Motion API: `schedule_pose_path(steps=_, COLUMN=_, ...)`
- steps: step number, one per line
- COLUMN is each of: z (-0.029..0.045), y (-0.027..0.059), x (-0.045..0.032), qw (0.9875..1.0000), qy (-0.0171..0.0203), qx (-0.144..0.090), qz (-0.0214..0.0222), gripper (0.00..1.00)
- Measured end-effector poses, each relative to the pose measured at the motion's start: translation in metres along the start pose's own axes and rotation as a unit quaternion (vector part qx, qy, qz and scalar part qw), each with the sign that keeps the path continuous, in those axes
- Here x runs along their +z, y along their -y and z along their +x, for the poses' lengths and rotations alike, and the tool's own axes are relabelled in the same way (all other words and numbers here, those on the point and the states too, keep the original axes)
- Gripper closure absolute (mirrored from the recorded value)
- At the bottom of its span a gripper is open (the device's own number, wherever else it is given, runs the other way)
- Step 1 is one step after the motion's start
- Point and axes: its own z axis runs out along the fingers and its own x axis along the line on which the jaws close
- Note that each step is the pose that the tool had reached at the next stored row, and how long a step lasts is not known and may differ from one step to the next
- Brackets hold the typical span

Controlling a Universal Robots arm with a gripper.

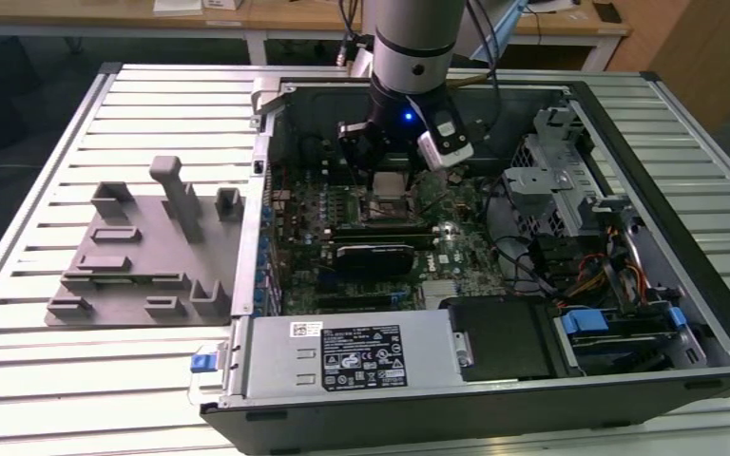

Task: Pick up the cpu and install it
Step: 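Place the cpu into insertion slot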

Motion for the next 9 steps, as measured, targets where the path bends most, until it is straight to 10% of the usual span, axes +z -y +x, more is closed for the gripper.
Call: schedule_pose_path(steps=9, z=0.0, y=0.0, x=0.0001, qw=0.9999, qy=0.0012, qx=0.015, qz=-0.0003, gripper=0.46)
